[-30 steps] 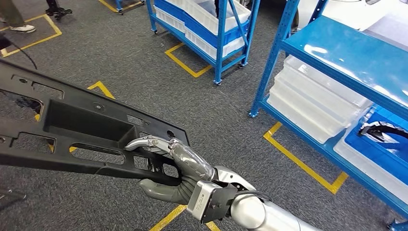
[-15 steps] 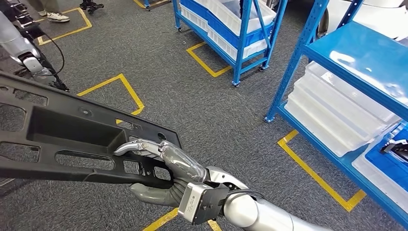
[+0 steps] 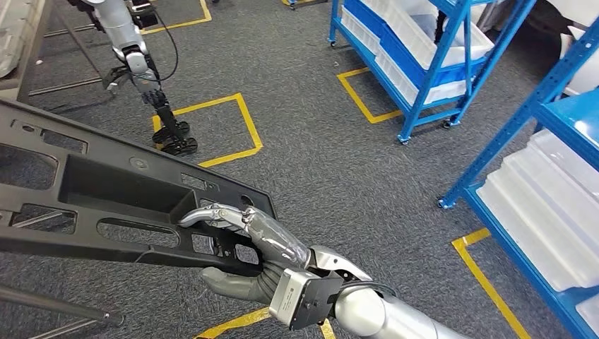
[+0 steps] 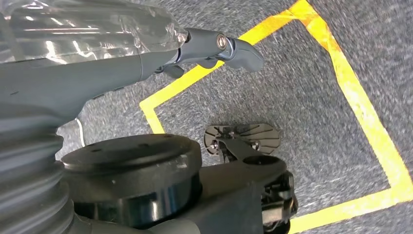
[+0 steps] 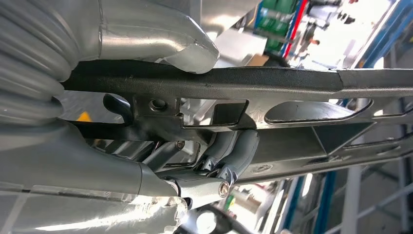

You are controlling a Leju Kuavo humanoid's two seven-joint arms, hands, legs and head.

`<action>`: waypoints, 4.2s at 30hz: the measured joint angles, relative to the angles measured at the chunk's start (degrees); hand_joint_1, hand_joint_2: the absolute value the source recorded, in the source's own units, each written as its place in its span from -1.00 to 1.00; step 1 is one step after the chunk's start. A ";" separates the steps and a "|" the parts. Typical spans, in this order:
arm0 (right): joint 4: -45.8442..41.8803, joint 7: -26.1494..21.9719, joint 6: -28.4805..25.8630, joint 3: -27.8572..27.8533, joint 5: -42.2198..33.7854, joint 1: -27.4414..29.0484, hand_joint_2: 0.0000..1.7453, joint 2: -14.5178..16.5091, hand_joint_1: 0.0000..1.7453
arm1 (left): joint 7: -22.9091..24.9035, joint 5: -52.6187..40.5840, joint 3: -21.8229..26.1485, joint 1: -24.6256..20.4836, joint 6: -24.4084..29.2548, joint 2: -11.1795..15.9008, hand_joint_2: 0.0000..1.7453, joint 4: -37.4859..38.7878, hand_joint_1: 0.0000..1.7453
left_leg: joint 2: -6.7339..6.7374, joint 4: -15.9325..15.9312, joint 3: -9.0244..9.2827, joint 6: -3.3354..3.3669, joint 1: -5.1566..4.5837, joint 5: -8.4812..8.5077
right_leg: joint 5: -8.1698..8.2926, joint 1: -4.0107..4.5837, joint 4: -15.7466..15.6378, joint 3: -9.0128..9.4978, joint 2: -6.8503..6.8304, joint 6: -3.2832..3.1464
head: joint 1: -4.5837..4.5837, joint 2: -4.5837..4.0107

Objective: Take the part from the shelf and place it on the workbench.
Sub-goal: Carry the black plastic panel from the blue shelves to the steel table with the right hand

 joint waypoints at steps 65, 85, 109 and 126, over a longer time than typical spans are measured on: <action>0.13 1.22 0.06 1.15 0.91 -0.69 1.00 -0.02 1.00 | 1.96 -0.04 -0.01 0.04 -0.70 0.13 1.00 0.02 -1.00 | -2.50 0.64 -0.79 -1.83 0.75 -0.50 | 1.66 -0.21 -5.28 1.54 3.03 -0.08 | 0.46 0.00; 0.06 1.29 0.61 1.30 1.05 -1.72 1.00 0.38 1.00 | 4.26 0.98 -0.02 0.17 -0.76 0.17 1.00 0.07 -1.00 | 5.75 -0.69 0.36 -0.32 0.11 -0.13 | -3.77 0.44 0.19 1.65 -4.17 0.30 | -1.68 0.00; 0.35 1.03 0.97 1.83 1.02 -1.37 1.00 0.29 1.00 | 5.60 1.20 -0.01 0.25 -1.80 0.31 1.00 0.26 -1.00 | 9.13 1.02 -0.48 -2.56 0.14 -0.23 | 0.13 0.52 -6.25 4.15 -7.78 -1.20 | -2.88 0.00; 0.36 0.75 0.98 2.05 1.24 -0.75 1.00 -0.04 1.00 | 7.02 1.17 0.02 0.21 -3.06 0.32 1.00 0.33 -1.00 | -2.34 0.31 -0.48 -1.88 0.61 -0.39 | 1.58 -0.06 -5.46 1.66 2.25 -0.42 | 0.27 0.00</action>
